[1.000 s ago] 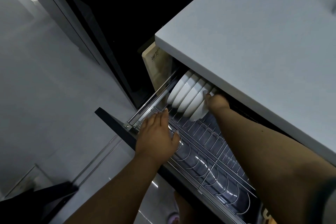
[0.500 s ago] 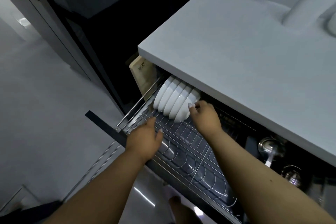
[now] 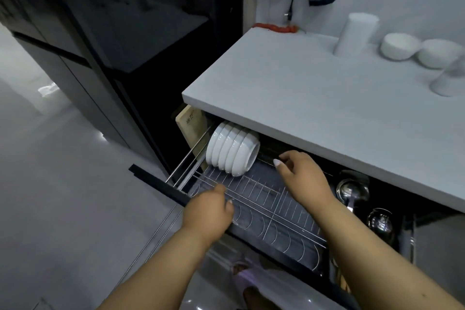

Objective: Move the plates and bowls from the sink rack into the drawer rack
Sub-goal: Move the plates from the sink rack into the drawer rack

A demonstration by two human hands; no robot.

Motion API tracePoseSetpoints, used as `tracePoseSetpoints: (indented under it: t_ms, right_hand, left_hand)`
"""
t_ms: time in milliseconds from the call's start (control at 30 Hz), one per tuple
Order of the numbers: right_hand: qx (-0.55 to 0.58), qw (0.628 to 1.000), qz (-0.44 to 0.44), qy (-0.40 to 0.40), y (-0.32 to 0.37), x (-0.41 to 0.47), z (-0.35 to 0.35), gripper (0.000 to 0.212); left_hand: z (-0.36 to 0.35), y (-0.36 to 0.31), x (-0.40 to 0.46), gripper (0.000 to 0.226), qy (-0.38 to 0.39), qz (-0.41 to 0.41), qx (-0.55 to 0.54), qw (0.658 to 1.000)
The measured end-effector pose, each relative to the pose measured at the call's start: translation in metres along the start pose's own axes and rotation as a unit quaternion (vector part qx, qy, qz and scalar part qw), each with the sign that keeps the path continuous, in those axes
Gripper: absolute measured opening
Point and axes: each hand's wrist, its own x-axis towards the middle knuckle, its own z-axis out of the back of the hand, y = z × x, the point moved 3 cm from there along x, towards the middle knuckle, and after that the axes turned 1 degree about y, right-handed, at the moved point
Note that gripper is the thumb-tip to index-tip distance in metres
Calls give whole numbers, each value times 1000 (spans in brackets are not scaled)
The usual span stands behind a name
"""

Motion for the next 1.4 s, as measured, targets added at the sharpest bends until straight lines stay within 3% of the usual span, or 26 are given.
tracePoseSetpoints:
  t_ms: [233, 700, 1067, 1400]
  right_hand:
    - [14, 998, -39, -53, -29, -62, 65, 26]
    - [36, 977, -144, -155, -131, -170, 171, 19]
    - [33, 932, -243, -266, -273, -286, 298, 20]
    - [14, 868, -364, -338, -409, -434, 392, 20]
  left_hand:
    - [0, -51, -33, 31, -17, -40, 4, 999]
    - [-43, -208, -64, 35, -2, -202, 24, 979]
    - [-100, -424, -110, 31, 34, -362, 32, 931]
    - [-193, -618, -211, 33, 82, -503, 60, 858]
